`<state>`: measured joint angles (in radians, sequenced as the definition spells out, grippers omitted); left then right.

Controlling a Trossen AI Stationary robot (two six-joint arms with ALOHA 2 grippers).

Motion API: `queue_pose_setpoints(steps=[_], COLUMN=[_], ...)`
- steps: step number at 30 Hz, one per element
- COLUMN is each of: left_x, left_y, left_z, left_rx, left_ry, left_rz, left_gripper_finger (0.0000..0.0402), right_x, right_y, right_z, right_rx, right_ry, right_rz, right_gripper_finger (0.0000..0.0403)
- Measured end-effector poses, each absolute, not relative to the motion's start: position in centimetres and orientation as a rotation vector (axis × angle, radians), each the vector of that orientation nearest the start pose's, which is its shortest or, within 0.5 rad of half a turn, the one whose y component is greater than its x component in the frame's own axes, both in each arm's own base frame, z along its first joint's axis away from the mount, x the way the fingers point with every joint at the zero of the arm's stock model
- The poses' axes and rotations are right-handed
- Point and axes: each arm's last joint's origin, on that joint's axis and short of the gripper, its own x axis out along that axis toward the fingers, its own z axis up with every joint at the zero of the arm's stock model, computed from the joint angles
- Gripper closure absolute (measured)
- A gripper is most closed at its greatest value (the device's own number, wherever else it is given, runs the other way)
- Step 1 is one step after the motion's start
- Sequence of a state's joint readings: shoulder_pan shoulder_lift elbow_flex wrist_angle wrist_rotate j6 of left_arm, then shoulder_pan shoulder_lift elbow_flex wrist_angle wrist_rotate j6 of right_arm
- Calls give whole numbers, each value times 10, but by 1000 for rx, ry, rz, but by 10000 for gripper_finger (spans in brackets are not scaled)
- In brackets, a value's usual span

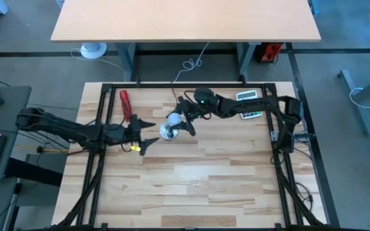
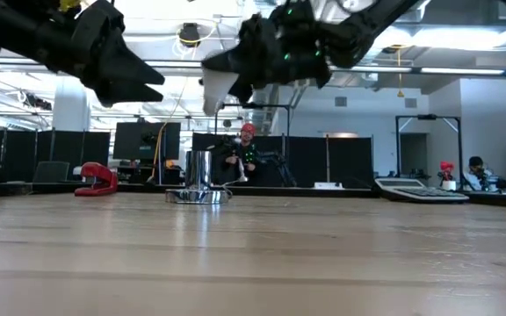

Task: Screw lightbulb
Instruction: Insert the lightbulb into the silver lamp socket

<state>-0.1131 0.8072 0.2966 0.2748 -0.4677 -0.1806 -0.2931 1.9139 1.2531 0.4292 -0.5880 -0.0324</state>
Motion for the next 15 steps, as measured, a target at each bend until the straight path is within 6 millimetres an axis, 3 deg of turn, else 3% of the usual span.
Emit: queue_pose_setpoints(steps=[6,12,15], left_x=[168,168,170], left_y=[-5,-5,-5], left_z=[201,185,175], left_rx=[-124,-128,-139], left_ry=[229,360,423], left_rz=[400,421,452], left_gripper_finger=[73,84,86], right_x=[433,447,447], right_y=[-124,-132,-131], right_z=[202,175,173], right_rx=[86,163,170], right_ry=[227,275,294], right_rz=[299,365,378], right_gripper_finger=[138,138,138])
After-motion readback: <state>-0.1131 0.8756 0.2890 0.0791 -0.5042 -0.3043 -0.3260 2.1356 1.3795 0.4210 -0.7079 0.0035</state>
